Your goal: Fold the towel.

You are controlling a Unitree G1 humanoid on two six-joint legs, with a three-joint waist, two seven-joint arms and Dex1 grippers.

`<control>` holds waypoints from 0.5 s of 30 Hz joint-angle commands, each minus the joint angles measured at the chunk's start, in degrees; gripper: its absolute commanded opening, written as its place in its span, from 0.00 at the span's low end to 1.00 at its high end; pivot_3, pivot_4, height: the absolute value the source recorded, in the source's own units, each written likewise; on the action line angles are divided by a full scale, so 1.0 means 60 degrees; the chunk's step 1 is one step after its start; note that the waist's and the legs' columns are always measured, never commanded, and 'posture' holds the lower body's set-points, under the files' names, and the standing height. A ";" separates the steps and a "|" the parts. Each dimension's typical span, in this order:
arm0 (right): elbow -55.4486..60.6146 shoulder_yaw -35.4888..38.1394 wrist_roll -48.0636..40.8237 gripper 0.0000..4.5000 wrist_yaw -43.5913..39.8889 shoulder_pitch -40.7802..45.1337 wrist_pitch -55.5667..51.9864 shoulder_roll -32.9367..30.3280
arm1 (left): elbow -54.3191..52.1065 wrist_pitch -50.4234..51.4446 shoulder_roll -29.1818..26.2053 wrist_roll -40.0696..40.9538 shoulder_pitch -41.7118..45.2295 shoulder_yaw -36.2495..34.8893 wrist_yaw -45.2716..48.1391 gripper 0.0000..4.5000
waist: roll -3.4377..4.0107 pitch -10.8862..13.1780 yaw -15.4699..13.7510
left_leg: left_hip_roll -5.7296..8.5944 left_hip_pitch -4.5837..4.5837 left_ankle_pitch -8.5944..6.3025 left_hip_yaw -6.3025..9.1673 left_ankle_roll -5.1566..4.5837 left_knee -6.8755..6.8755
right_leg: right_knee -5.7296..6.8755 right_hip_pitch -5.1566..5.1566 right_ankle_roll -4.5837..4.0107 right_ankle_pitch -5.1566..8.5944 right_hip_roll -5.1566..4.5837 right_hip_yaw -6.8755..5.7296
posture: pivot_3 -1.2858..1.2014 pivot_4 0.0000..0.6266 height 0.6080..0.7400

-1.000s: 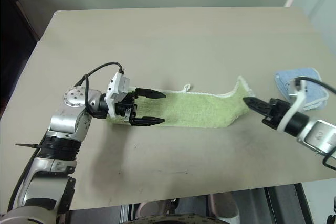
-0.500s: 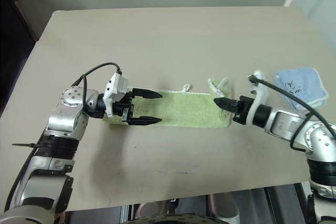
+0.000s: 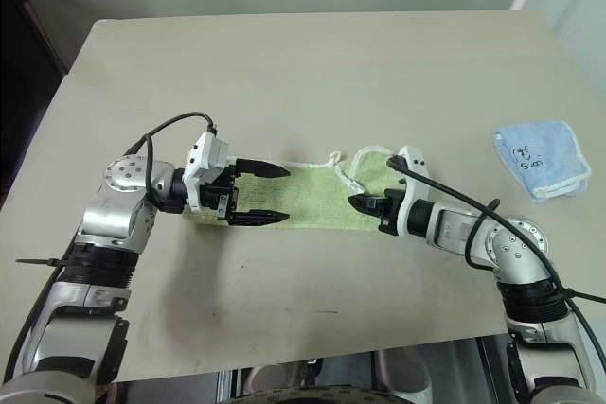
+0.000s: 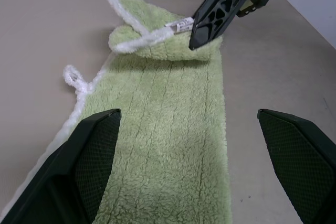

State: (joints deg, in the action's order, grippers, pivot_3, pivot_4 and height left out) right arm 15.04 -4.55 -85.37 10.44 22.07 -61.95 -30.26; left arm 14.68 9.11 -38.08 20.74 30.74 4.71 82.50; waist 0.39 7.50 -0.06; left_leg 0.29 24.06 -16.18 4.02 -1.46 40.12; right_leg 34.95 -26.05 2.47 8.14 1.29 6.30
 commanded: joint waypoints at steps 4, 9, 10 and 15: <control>0.0370 -0.0011 0.0230 0.00 0.0187 -0.0085 -0.0176 0.0452 | -0.0164 -0.0141 -0.0011 0.0073 0.0078 -0.0166 -0.0013 1.00 | 0.0000 0.0000 0.0000 | 0.0000 0.0000 0.0000 0.0001 0.0000 -0.0002 | 0.0001 -0.0002 -0.0002 0.0001 0.0000 -0.0001 | 0.52 0.24 1.00; 0.0523 -0.0023 0.0231 0.00 0.0317 -0.0203 -0.0234 0.0883 | -0.0210 -0.0147 0.0182 0.0096 0.0060 -0.0105 -0.0119 1.00 | 0.0000 0.0000 -0.0001 | 0.0000 0.0000 0.0000 0.0000 0.0000 -0.0001 | 0.0001 -0.0001 -0.0003 0.0001 0.0000 -0.0001 | 0.52 0.24 1.00; 0.0557 -0.0042 0.0246 0.00 0.0346 -0.0216 -0.0241 0.0971 | -0.0173 -0.0219 0.0215 0.0049 0.0075 -0.0095 -0.0150 1.00 | 0.0001 0.0000 0.0001 | 0.0000 0.0000 0.0000 0.0000 0.0000 -0.0001 | 0.0001 -0.0002 -0.0004 0.0001 0.0000 -0.0001 | 0.52 0.24 1.00; 0.0471 -0.0018 0.0580 0.00 0.0349 -0.0169 -0.0269 0.1237 | -0.0022 -0.0362 0.0229 -0.0027 0.0133 -0.0146 -0.0180 1.00 | 0.0000 0.0000 0.0006 | -0.0001 0.0000 0.0001 0.0000 0.0001 -0.0002 | 0.0005 -0.0004 -0.0008 -0.0001 0.0001 -0.0001 | 0.52 0.24 1.00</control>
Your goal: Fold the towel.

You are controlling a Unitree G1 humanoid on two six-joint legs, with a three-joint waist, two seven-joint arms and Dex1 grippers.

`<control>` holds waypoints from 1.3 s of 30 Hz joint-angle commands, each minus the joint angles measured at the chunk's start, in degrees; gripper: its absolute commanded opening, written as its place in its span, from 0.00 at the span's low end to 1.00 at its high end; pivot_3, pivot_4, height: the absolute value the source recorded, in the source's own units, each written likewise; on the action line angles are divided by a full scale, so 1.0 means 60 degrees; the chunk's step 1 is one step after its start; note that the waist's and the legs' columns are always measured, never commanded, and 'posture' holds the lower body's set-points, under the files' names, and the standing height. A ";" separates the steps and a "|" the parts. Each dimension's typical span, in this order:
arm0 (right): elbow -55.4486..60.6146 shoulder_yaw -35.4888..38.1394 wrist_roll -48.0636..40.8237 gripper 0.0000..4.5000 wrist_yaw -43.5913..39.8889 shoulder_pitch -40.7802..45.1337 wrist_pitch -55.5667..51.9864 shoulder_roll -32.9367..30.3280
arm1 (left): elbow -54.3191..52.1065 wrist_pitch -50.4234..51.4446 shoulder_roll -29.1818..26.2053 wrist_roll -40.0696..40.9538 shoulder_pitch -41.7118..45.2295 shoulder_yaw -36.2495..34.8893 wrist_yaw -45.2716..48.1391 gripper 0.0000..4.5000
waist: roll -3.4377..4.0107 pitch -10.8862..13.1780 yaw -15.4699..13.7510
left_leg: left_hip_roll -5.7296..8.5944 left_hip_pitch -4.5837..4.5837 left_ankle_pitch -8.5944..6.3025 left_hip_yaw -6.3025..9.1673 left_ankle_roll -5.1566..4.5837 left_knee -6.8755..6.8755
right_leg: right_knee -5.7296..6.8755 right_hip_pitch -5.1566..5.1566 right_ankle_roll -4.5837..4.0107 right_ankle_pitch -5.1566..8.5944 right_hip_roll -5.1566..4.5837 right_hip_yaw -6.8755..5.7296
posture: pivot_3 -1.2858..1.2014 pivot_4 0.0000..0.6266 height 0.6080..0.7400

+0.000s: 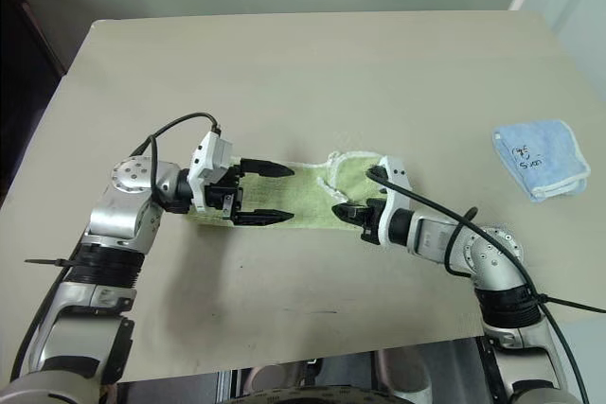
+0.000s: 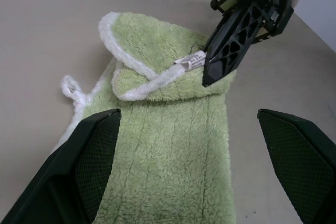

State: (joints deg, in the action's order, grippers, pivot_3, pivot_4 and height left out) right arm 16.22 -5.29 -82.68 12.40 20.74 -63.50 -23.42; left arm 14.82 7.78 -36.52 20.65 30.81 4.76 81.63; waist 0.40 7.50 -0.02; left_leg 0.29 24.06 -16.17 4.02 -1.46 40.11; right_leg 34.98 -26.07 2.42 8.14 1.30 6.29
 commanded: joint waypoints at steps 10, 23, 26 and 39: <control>0.0420 0.0804 -0.0425 0.67 -0.0432 -0.0079 -0.0021 -0.0052 | -0.0349 0.0241 -0.0083 0.0350 0.0082 -0.0408 -0.0245 1.00 | 0.0000 0.0000 -0.0001 | 0.0000 0.0000 0.0000 0.0000 0.0001 -0.0001 | -0.0002 0.0000 -0.0005 0.0001 0.0000 0.0000 | 0.52 0.24 1.00; 0.1904 0.2480 0.0486 0.78 -0.3085 0.0462 0.1869 -0.1129 | -0.0852 0.1418 0.1215 0.1943 0.0259 -0.1082 -0.0887 0.92 | -0.0003 -0.0001 -0.0014 | 0.0005 0.0002 0.0002 -0.0006 0.0002 0.0006 | -0.0006 0.0012 -0.0046 0.0023 -0.0009 0.0000 | 0.52 0.24 1.00; 0.1514 0.2457 0.1460 0.54 -0.3363 0.0370 0.2333 -0.1151 | -0.0921 0.1367 0.1252 0.1862 0.0150 -0.0839 -0.0676 0.71 | -0.0003 -0.0001 -0.0002 | 0.0001 -0.0001 0.0004 -0.0005 0.0005 0.0001 | -0.0002 0.0008 -0.0005 -0.0005 -0.0006 -0.0001 | 0.52 0.24 1.00; 0.0318 0.0622 0.6575 0.00 -0.4382 -0.0185 0.4406 -0.0601 | -0.0092 0.0134 0.2443 0.0651 0.0089 0.0033 -0.1177 0.01 | -0.0001 0.0000 -0.0002 | 0.0000 -0.0013 0.0014 -0.0004 0.0004 0.0009 | -0.0004 0.0021 0.0012 -0.0026 -0.0012 -0.0003 | 0.52 0.24 1.00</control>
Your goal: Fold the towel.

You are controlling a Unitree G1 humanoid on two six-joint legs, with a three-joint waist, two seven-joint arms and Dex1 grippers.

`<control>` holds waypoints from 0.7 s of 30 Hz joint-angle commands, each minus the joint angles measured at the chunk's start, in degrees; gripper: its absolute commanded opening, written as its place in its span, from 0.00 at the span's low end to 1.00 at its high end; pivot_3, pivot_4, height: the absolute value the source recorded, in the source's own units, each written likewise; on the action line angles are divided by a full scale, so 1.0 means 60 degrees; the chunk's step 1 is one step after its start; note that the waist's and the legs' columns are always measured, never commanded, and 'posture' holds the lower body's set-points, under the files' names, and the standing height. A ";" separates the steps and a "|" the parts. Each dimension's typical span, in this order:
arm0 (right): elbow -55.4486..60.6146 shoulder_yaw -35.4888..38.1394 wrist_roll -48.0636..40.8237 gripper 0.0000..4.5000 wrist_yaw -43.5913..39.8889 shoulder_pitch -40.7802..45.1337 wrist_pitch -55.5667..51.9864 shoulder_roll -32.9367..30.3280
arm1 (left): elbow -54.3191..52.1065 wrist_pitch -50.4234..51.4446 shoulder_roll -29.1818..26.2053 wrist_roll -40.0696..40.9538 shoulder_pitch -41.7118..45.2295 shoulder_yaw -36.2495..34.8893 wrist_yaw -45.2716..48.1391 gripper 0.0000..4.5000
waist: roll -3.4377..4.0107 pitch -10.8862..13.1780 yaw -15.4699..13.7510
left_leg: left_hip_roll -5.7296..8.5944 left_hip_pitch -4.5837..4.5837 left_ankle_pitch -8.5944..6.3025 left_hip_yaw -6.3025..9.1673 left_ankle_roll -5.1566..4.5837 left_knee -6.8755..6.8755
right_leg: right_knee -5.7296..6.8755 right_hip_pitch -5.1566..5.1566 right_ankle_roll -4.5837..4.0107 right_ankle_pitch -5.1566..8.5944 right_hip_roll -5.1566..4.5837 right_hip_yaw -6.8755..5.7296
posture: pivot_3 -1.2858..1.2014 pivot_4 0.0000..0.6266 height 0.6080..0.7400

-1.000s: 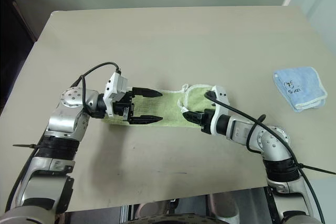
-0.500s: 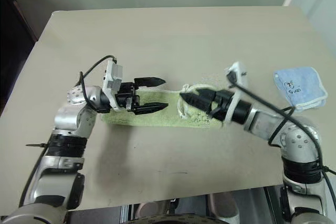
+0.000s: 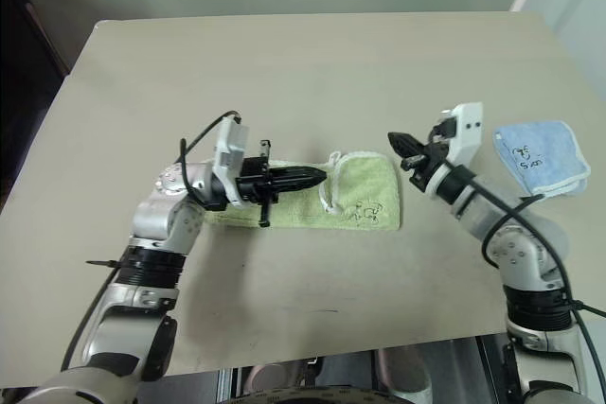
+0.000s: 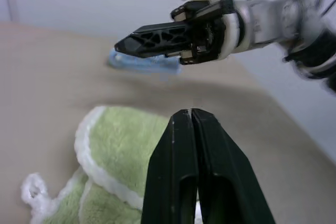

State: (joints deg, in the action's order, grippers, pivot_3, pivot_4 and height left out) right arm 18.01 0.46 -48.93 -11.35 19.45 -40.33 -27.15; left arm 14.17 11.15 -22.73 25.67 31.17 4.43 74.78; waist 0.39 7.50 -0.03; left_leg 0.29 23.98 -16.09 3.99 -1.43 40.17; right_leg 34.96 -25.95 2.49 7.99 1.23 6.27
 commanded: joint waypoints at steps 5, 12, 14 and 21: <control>-0.0456 -0.1171 0.2491 0.00 -0.0747 -0.0019 0.0945 0.0169 | 0.0510 -0.1116 0.0429 -0.1051 0.0076 0.0629 -0.0287 0.01 | 0.0000 0.0000 0.0001 | 0.0000 -0.0005 0.0007 0.0000 -0.0001 0.0000 | -0.0003 0.0010 0.0003 -0.0005 0.0000 0.0000 | 0.52 0.24 1.00; -0.0936 -0.1412 0.3472 0.00 -0.0964 -0.0005 0.1084 0.0748 | 0.0672 -0.1147 0.0184 -0.1548 -0.0145 0.1106 0.0018 0.01 | 0.0000 0.0000 -0.0002 | 0.0001 -0.0006 0.0015 0.0001 0.0001 -0.0001 | -0.0005 0.0012 0.0001 -0.0012 0.0000 -0.0001 | 0.52 0.24 1.00; -0.1082 -0.1438 0.3654 0.00 -0.1023 -0.0029 0.1077 0.0938 | 0.0605 -0.1068 -0.0030 -0.1733 -0.0318 0.1307 0.0152 0.01 | 0.0000 0.0000 0.0000 | 0.0001 -0.0008 0.0016 0.0001 0.0000 -0.0002 | -0.0005 0.0014 0.0000 -0.0012 0.0000 -0.0001 | 0.52 0.24 1.00; -0.1654 -0.1673 0.4353 0.00 -0.1302 -0.0208 0.0942 0.1183 | 0.0328 -0.0486 -0.0628 -0.1986 -0.0616 0.1692 0.0455 0.01 | 0.0000 0.0000 -0.0011 | 0.0001 -0.0008 0.0017 0.0002 0.0003 -0.0004 | -0.0005 0.0012 -0.0008 -0.0010 -0.0001 -0.0004 | 0.52 0.24 1.00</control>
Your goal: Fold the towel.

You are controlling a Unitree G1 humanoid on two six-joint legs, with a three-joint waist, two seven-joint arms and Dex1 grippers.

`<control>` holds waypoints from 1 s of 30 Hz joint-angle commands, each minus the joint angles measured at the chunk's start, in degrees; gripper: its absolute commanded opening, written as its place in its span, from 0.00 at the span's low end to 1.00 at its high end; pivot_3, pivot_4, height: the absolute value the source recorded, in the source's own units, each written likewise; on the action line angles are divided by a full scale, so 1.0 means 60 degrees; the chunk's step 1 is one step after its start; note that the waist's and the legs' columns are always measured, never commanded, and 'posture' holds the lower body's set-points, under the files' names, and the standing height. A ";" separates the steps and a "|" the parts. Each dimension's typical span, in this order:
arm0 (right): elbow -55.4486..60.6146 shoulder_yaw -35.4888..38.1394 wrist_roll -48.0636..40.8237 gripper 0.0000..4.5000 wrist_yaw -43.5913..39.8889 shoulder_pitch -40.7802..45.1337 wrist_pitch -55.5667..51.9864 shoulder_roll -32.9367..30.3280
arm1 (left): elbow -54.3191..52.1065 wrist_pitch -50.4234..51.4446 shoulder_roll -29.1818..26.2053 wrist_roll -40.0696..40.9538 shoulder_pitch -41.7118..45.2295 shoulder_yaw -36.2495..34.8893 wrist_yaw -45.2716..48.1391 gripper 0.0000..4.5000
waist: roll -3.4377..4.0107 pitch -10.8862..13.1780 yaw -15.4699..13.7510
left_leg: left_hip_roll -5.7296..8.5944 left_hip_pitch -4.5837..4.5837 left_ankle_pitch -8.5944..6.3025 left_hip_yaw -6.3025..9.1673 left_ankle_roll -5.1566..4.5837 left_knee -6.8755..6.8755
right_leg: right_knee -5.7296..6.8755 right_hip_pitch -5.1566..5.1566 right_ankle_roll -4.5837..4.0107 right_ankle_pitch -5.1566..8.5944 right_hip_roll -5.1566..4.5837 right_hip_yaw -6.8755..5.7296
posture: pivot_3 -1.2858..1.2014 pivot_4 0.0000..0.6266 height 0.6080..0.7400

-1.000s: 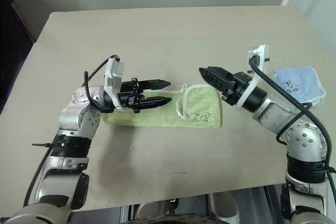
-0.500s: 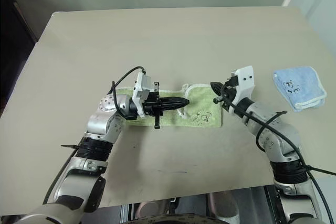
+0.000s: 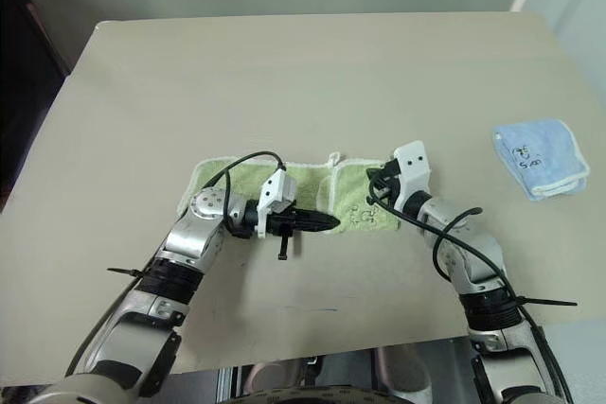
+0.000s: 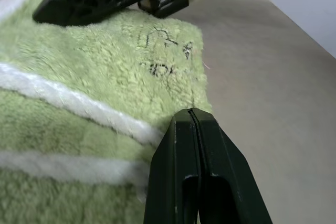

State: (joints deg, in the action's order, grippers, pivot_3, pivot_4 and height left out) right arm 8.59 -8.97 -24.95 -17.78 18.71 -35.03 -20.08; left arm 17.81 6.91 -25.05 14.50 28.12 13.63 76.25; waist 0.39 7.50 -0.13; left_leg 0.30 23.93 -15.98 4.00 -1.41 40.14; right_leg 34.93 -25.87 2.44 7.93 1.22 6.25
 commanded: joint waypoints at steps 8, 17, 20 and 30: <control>0.0022 -0.0343 0.0413 0.00 -0.1062 -0.0309 -0.0276 -0.0069 | 0.0042 -0.0002 -0.0101 -0.0184 0.0121 0.0000 -0.0116 0.01 | 0.0000 -0.0003 0.0006 | 0.0001 -0.0032 0.0000 0.0001 0.0000 -0.0001 | 0.0000 0.0034 -0.0047 0.0021 0.0000 0.0001 | 0.52 0.24 1.00; 0.0101 0.0689 0.0149 0.00 -0.1481 0.0243 0.0044 0.0077 | -0.2318 0.2830 -0.0397 0.2880 -0.0148 -0.1406 0.0337 0.01 | 0.0002 -0.0001 0.0034 | 0.0000 -0.0034 0.0001 0.0000 0.0003 -0.0010 | 0.0001 0.0033 -0.0082 0.0038 0.0003 0.0001 | 0.52 0.24 1.00; 0.0657 0.1237 -0.0464 0.00 -0.1925 0.0425 -0.0106 -0.0122 | -0.2697 0.3621 -0.0819 0.3561 -0.0015 -0.2090 0.0115 0.01 | 0.0002 -0.0001 0.0037 | 0.0000 -0.0034 0.0006 -0.0001 0.0012 -0.0013 | 0.0000 0.0032 -0.0086 0.0042 0.0004 0.0002 | 0.52 0.24 1.00; 0.2482 0.1337 -0.1697 0.28 -0.3577 0.0506 -0.0868 -0.1363 | -0.2388 0.5108 -0.2520 0.4251 -0.0354 -0.3944 -0.0763 0.69 | 0.0001 -0.0002 0.0057 | -0.0001 -0.0037 0.0030 0.0003 0.0051 -0.0015 | 0.0001 0.0031 -0.0121 0.0066 0.0017 0.0007 | 0.52 0.24 1.00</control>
State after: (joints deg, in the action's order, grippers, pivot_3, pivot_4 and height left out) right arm 21.01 -0.98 -33.50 -37.71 21.38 -39.75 -28.05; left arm 4.34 36.73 -39.50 39.14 26.66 -8.46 72.09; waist 0.40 7.49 0.22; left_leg 0.29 23.71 -15.80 4.02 -1.10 40.05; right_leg 34.93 -25.69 1.71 8.34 1.32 6.29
